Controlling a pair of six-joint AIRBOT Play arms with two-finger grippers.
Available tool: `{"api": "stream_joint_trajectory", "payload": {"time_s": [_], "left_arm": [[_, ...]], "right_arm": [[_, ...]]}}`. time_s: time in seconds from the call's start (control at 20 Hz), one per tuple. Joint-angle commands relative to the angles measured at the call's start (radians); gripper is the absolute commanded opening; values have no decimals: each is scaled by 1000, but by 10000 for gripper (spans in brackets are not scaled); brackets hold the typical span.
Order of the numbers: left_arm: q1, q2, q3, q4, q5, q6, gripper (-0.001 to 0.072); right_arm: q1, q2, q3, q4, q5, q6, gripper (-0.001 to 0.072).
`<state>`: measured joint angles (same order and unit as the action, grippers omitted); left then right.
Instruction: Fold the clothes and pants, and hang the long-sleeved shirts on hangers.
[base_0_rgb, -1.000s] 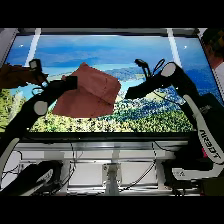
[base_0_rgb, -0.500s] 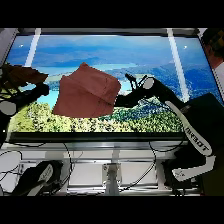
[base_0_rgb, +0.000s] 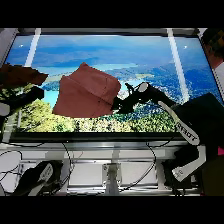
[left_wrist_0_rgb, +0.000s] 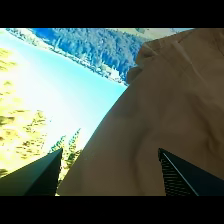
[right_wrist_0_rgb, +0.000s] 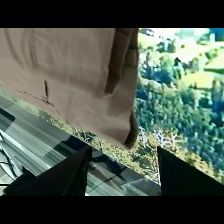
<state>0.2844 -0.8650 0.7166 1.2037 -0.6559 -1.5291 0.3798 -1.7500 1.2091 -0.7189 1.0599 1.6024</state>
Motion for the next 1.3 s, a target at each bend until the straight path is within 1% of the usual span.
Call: {"api": "stream_joint_trajectory", "payload": {"time_s": [0.0,0.1,0.3,0.4,0.45,0.55,0.6,0.65,0.7,0.8,0.85,0.9,1.0,1.05,1.15,1.25], "left_arm": [[3,1,0,0,-4,5,702],[3,1,0,0,-4,5,702],[3,1,0,1,-4,5,702],[3,0,0,57,-5,4,702],[3,1,0,111,-8,3,702],[5,0,0,174,-33,-1,702],[7,0,0,188,-54,0,702],[13,0,0,204,-78,0,702],[24,0,0,210,-102,0,702],[61,-2,0,210,-147,0,701],[81,-8,0,210,-170,0,700],[104,-18,0,209,-193,0,700],[132,-51,0,202,-219,2,700],[135,-73,0,197,-223,17,700],[136,-129,0,148,-232,74,700],[137,-183,0,63,-232,152,700]], "right_arm": [[9,-21,0,43,3,31,451],[19,-31,0,46,-2,39,452],[27,-34,0,63,-66,38,450],[28,-34,0,77,-93,37,404],[28,-34,0,80,-107,35,382],[28,-34,0,92,-127,30,368],[28,-34,0,102,-132,24,311],[28,-34,0,114,-134,10,309],[28,-34,0,122,-134,-10,283],[28,-34,0,122,-133,-26,178],[28,-34,0,122,-134,-26,98],[28,-34,0,120,-134,-26,32],[28,-33,0,119,-132,-50,26],[28,-33,0,119,-125,-63,26],[28,-33,0,119,-94,-99,26],[28,-33,0,116,-57,-121,26]]}}
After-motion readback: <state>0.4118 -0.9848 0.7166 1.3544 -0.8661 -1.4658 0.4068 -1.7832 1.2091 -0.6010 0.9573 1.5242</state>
